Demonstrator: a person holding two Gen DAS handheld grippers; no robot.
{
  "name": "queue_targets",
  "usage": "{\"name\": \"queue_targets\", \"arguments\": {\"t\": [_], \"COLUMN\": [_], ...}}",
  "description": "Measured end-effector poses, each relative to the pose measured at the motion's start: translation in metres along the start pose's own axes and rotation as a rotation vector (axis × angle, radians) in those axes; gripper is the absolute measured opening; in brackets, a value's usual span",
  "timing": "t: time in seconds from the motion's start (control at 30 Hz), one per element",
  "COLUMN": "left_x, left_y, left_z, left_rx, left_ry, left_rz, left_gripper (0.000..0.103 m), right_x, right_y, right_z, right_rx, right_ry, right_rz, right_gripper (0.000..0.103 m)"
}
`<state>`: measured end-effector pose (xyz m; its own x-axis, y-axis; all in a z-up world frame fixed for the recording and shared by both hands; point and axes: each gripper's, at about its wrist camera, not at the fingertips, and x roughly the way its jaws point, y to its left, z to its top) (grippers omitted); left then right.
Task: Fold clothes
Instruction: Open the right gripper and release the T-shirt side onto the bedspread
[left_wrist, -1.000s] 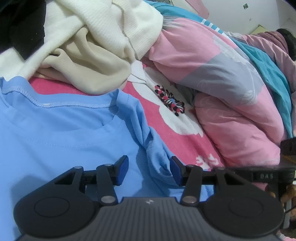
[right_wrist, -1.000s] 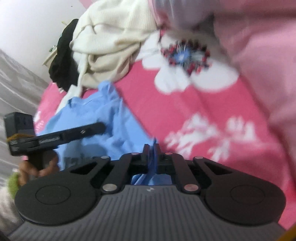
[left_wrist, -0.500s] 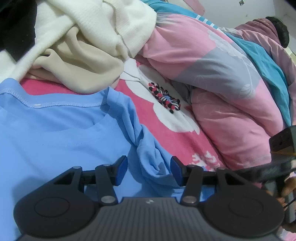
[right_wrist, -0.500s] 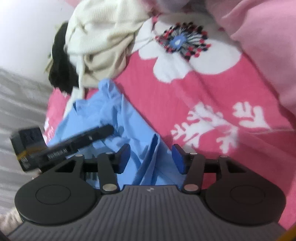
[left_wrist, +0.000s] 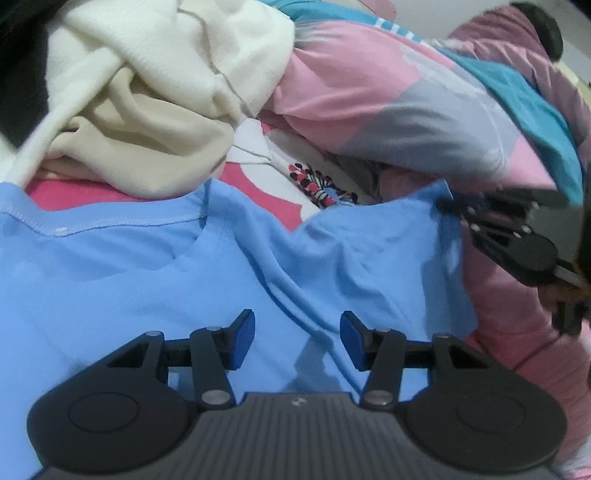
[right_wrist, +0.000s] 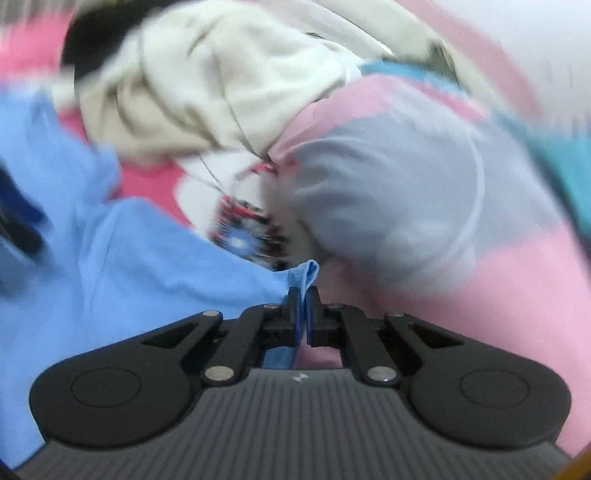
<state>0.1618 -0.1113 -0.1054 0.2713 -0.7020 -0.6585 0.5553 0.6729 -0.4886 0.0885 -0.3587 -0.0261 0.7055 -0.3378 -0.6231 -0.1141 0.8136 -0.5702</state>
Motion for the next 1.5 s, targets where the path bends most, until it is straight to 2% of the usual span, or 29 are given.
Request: {"name": "queue_targets", "arguments": {"t": [0.17, 0.4, 0.53, 0.57, 0.63, 0.8, 0.9, 0.97, 1.03, 1.1, 1.13, 1.23, 1.33, 1.37, 1.4, 1.5], "left_x": [0.004, 0.004, -0.001, -0.003, -0.008, -0.034, -0.059, -0.079, -0.096, -0.111, -0.117, -0.132, -0.133, -0.135, -0.137, -0.142], "left_y": [-0.005, -0.002, -0.002, -0.001, 0.003, 0.011, 0.019, 0.028, 0.042, 0.057, 0.065, 0.090, 0.112, 0.117, 0.123, 0.130], "left_z": [-0.002, -0.006, -0.008, -0.008, -0.007, -0.006, -0.008, -0.013, -0.020, -0.027, -0.030, -0.040, -0.046, -0.048, -0.050, -0.052], "left_rx": [0.052, 0.051, 0.044, 0.041, 0.029, 0.018, 0.036, 0.057, 0.051, 0.023, -0.002, -0.073, -0.120, -0.124, -0.128, -0.114], "left_ry": [0.002, -0.001, -0.007, -0.009, -0.016, -0.051, -0.069, -0.090, -0.097, -0.107, -0.115, -0.140, -0.128, -0.127, -0.126, -0.123], "left_rz": [0.028, 0.026, 0.023, 0.021, 0.017, 0.010, 0.030, 0.071, 0.118, 0.166, 0.198, 0.296, 0.374, 0.374, 0.375, 0.365], "left_gripper": [0.051, 0.052, 0.052, 0.052, 0.052, 0.052, 0.052, 0.053, 0.053, 0.053, 0.053, 0.052, 0.052, 0.048, 0.045, 0.045], "right_x": [0.035, 0.085, 0.093, 0.089, 0.074, 0.024, -0.007, -0.028, -0.040, -0.035, -0.029, -0.006, 0.044, 0.062, 0.073, 0.079], "right_y": [0.023, 0.042, 0.052, 0.052, 0.039, 0.012, 0.013, 0.017, 0.021, 0.041, 0.055, 0.095, 0.102, 0.101, 0.097, 0.086], "right_z": [-0.012, -0.035, -0.048, -0.046, -0.036, -0.020, -0.014, -0.004, 0.009, 0.026, 0.032, 0.041, 0.034, 0.028, 0.022, 0.025], "right_rx": [-0.303, -0.525, -0.662, -0.659, -0.562, -0.396, -0.329, -0.223, -0.106, -0.063, -0.085, -0.193, -0.235, -0.242, -0.250, -0.231], "right_ry": [-0.005, 0.132, 0.153, 0.147, 0.125, 0.078, 0.013, -0.048, -0.100, -0.118, -0.120, -0.122, -0.025, 0.008, -0.006, -0.010], "right_rz": [-0.147, -0.218, -0.290, -0.293, -0.277, -0.238, -0.268, -0.214, -0.079, 0.094, 0.134, 0.210, 0.184, 0.162, 0.134, 0.105], "right_gripper": [0.001, 0.004, 0.007, 0.018, 0.031, 0.031, 0.031, 0.030, 0.030, 0.022, 0.010, 0.005, 0.004, 0.002, 0.001, 0.001]}}
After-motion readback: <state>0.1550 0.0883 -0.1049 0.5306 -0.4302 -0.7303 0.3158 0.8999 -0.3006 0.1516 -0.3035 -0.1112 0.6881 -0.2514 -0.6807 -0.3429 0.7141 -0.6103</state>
